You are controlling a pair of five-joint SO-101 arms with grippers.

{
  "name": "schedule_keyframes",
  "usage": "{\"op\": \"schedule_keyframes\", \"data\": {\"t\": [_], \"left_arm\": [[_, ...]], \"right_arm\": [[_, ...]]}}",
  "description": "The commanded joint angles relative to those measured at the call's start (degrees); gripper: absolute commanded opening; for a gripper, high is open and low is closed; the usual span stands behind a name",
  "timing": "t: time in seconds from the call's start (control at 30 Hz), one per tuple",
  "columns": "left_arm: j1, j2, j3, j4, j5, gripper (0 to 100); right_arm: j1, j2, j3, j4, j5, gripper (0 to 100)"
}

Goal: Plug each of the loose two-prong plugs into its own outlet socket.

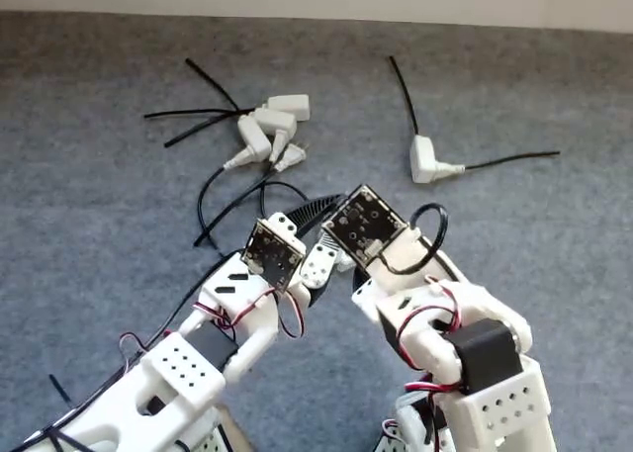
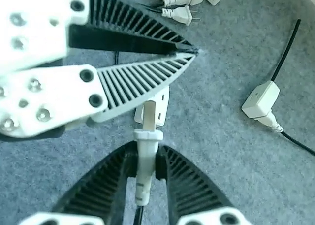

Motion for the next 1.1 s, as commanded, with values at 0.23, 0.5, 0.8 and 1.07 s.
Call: {"op": "schedule_keyframes", "data": {"t": [0.23,0.5,0.8,1.07], "left_arm": [[0.84,-0.31,-0.66,-0.09,0.26,1],[0.04,-0.4,1.45,-5.8,0.35,1],[5.58,-0.22,3.91,-6.51,0.35,1],[6.11,-0.22,3.91,-6.51,0.35,1]], "right_arm": [[-0.57,-0.13,0.4,-0.31,-0.09,0.8],[-0.66,-0.13,5.05,-1.8,-0.09,0.8],[-0.66,-0.4,-2.15,-1.01,-0.09,0.8],[-0.66,-0.22,-15.25,3.82,-0.09,0.8]]}}
